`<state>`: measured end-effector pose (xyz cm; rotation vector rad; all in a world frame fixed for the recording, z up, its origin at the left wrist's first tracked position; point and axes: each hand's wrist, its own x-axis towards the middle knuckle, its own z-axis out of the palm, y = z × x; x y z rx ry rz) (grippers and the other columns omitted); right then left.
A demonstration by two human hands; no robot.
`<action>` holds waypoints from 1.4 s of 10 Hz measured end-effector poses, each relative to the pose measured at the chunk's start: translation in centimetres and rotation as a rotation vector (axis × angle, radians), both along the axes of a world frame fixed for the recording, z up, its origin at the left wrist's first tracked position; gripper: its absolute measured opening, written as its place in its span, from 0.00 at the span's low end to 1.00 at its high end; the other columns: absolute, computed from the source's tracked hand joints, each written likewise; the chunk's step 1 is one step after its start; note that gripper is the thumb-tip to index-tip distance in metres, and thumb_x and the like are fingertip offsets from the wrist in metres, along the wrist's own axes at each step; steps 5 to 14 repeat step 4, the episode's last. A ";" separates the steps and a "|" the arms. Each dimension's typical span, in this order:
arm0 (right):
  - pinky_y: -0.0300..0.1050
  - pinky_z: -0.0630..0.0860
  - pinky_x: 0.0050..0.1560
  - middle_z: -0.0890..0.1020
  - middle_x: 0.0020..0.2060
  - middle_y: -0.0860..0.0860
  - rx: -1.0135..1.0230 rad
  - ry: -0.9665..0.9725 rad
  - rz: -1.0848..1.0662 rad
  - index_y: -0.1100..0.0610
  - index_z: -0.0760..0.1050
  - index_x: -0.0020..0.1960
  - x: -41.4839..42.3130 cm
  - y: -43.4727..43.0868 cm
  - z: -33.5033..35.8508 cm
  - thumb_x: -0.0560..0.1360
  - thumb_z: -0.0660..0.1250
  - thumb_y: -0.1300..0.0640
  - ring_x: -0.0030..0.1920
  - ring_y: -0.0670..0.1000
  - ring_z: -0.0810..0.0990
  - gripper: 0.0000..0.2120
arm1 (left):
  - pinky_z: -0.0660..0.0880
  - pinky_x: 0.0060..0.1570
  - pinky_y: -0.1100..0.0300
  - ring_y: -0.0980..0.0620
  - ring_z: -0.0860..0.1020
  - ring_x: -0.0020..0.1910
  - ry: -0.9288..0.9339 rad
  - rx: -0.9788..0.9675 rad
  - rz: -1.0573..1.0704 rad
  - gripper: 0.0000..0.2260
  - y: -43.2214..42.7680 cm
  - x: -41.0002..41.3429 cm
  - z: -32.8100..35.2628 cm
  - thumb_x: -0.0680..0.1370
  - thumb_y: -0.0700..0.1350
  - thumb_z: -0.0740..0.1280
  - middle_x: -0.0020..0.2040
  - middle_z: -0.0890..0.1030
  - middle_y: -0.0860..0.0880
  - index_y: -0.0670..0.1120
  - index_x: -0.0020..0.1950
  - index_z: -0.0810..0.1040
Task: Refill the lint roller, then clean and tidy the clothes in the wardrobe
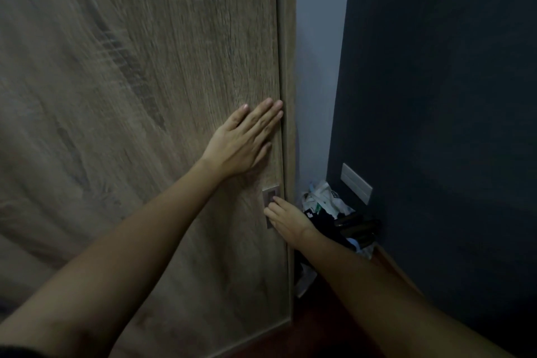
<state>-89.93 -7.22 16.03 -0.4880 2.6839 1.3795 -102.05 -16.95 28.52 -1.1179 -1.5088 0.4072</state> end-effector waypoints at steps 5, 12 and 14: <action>0.51 0.48 0.75 0.65 0.69 0.58 -0.352 -0.110 -0.006 0.62 0.62 0.71 1.6 1.3 -0.1 0.78 0.54 0.55 0.70 0.57 0.61 0.23 | 0.45 0.72 0.50 0.47 0.56 0.74 -0.204 0.096 0.040 0.29 0.5 2.3 -0.5 0.75 0.50 0.53 0.75 0.60 0.45 0.41 0.75 0.56; 0.51 0.48 0.75 0.65 0.69 0.58 -0.352 -0.110 -0.006 0.62 0.62 0.71 1.6 1.3 -0.1 0.78 0.54 0.55 0.70 0.57 0.61 0.23 | 0.45 0.72 0.50 0.47 0.56 0.74 -0.204 0.096 0.040 0.29 0.5 2.3 -0.5 0.75 0.50 0.53 0.75 0.60 0.45 0.41 0.75 0.56; 0.51 0.48 0.75 0.65 0.69 0.58 -0.352 -0.110 -0.006 0.62 0.62 0.71 1.6 1.3 -0.1 0.78 0.54 0.55 0.70 0.57 0.61 0.23 | 0.45 0.72 0.50 0.47 0.56 0.74 -0.204 0.096 0.040 0.29 0.5 2.3 -0.5 0.75 0.50 0.53 0.75 0.60 0.45 0.41 0.75 0.56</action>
